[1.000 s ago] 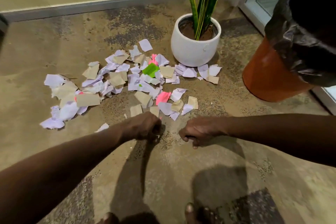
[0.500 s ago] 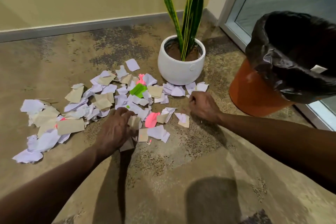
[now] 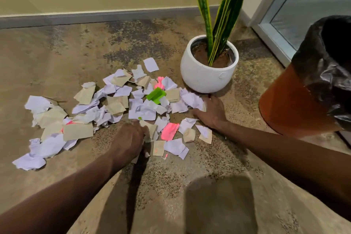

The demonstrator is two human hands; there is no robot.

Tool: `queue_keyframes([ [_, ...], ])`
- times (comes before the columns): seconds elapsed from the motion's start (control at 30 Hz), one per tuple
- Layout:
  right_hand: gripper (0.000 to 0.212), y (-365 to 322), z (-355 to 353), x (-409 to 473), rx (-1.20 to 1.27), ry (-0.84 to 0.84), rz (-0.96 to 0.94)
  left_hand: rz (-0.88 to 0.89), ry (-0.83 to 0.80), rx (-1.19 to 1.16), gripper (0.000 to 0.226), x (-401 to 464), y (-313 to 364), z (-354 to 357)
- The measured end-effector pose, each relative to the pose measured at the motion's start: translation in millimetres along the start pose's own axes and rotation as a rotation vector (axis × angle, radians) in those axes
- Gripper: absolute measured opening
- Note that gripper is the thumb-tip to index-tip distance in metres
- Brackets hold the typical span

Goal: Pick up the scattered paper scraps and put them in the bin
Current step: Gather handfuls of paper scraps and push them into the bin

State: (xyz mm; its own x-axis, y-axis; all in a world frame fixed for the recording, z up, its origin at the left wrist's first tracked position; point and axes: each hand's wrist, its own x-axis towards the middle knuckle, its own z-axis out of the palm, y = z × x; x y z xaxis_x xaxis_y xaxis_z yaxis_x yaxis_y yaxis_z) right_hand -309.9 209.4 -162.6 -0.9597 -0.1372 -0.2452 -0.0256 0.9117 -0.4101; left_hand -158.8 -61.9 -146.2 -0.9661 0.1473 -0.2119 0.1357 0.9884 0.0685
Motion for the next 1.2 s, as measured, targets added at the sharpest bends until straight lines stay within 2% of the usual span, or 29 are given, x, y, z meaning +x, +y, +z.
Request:
queue_keyframes([
  [0.1, 0.086, -29.8, 18.5, -35.3, 0.082, -0.067, -0.201, -0.035, -0.039, 0.047, 0.03, -0.5, 4.2, -5.9],
  [0.2, 0.054, -56.2, 14.7, -39.0, 0.142, 0.171, -0.443, -0.052, -0.029, 0.003, 0.032, -4.4, 6.5, -7.6],
  [0.27, 0.045, -71.0, 5.5, -24.1, 0.147, 0.245, -0.53, -0.108, -0.051, -0.04, 0.037, -5.9, 8.9, -9.7],
  [0.3, 0.049, -77.9, 2.1, -13.4, 0.14, 0.21, -0.551, -0.127, -0.05, -0.079, 0.039, -7.2, 9.6, -10.1],
  [0.37, 0.072, -94.2, -2.2, 9.0, 0.033, 0.052, -0.569, -0.13, -0.021, -0.133, 0.043, -9.6, 10.3, -9.5],
  [0.47, 0.104, -114.7, -0.1, 35.2, -0.127, -0.202, -0.448, -0.159, 0.05, -0.215, 0.04, -16.2, 14.6, -7.7],
  [0.53, 0.112, -116.2, 5.8, 45.4, -0.142, -0.343, -0.348, -0.187, 0.129, -0.214, 0.043, -18.2, 19.2, -6.3],
  [0.63, 0.118, -109.1, 15.9, 43.8, -0.212, -0.441, -0.385, -0.254, 0.199, -0.114, 0.072, -18.7, 20.7, -3.1],
  [0.77, 0.094, -99.5, 22.8, 12.2, -0.248, -0.42, -0.611, -0.353, 0.137, -0.119, 0.117, -16.9, 10.6, -3.4],
  [0.83, 0.086, -91.6, 28.3, -13.3, -0.316, -0.472, -0.649, -0.394, 0.062, -0.152, 0.128, -11.0, 7.0, -7.1],
  [0.9, 0.077, -82.4, 37.1, -36.6, -0.356, -0.5, -0.688, -0.383, 0.005, -0.18, 0.127, -4.0, 4.5, -9.3],
  [0.97, 0.074, -80.9, 32.5, -53.6, -0.348, -0.534, -0.731, -0.296, -0.068, -0.201, 0.119, 0.2, 1.0, -8.7],
  [1.03, 0.064, -84.0, 14.0, -62.5, -0.234, -0.554, -0.764, -0.202, -0.128, -0.209, 0.11, 2.0, -4.1, -4.6],
  [1.1, 0.043, -83.8, -8.9, -64.9, -0.074, -0.475, -0.765, -0.17, -0.155, -0.198, 0.104, 0.5, -6.1, -3.2],
  [1.13, 0.04, -82.2, -20.2, -65.4, -0.043, -0.403, -0.747, -0.153, -0.159, -0.194, 0.104, -0.3, -6.4, -2.9],
  [1.2, 0.049, -73.2, -35.9, -60.0, -0.085, -0.259, -0.692, -0.111, -0.193, -0.217, 0.107, -4.8, -5.8, -9.4],
])
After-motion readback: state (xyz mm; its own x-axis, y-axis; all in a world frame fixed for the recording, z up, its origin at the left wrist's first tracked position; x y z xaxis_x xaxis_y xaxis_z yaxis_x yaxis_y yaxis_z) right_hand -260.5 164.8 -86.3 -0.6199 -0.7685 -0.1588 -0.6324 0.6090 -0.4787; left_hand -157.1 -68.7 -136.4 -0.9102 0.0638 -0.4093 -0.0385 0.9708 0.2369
